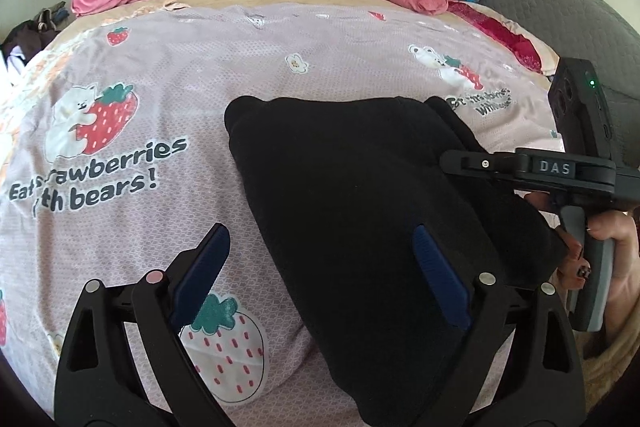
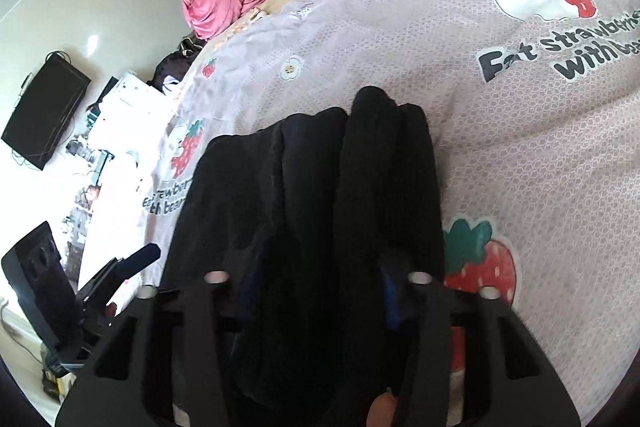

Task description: Fold small clothes

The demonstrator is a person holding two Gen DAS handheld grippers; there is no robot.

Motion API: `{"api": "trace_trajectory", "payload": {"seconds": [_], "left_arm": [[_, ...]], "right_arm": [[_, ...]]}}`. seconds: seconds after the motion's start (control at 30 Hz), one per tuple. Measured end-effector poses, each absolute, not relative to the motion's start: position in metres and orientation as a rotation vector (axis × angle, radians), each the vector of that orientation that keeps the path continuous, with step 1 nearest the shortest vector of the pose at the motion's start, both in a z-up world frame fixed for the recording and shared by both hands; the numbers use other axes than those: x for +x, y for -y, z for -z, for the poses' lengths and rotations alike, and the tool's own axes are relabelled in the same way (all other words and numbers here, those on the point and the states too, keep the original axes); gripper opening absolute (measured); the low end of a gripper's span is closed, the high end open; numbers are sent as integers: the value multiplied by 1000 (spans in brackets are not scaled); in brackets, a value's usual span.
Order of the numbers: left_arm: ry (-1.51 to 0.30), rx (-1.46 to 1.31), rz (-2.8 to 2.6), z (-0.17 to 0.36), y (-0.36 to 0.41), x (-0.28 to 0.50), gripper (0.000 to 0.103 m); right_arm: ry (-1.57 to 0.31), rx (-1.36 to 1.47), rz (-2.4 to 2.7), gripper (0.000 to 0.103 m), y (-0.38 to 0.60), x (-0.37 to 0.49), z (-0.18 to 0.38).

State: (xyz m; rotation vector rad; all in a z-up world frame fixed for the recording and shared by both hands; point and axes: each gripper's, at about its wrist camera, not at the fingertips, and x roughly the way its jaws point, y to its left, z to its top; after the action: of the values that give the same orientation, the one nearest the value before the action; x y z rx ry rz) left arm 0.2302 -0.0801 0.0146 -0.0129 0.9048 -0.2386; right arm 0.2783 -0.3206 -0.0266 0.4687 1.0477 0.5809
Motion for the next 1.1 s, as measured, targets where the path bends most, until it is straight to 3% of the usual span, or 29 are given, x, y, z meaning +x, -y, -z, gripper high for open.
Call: {"api": "trace_trajectory", "payload": {"seconds": [0.03,0.07,0.33,0.43,0.57,0.63,0.93,1.0,1.07,1.1], "left_arm": [[-905,-11,237,-14,80,231,86],[-905,-11,235,-13,81,231,86],[-923,-74,296,-11,84,227,86],[-940,-56,312,-5,95,224,86],[-947,-53,310,-1,99,221,86],[-946,-66,312,-2,96,219,86],[-937,-104,310,-8,92,203,86],[-933,-105,310,-10,93,199,86],[-928,-112,312,-12,93,194,86],[-925,-121,315,-13,92,190,86]], "right_arm": [[-1037,457,-586,16,319,278,27],[-1018,426,-570,11,317,278,25],[-876,354,-592,10,327,267,-10],[-907,311,-518,11,331,272,5],[-968,372,-505,26,338,275,24],[-969,442,-555,46,348,270,21],[-982,464,-578,63,358,223,11],[-986,452,-575,63,356,215,11],[-978,435,-564,55,354,206,11],[-971,422,-564,34,353,201,10]]}}
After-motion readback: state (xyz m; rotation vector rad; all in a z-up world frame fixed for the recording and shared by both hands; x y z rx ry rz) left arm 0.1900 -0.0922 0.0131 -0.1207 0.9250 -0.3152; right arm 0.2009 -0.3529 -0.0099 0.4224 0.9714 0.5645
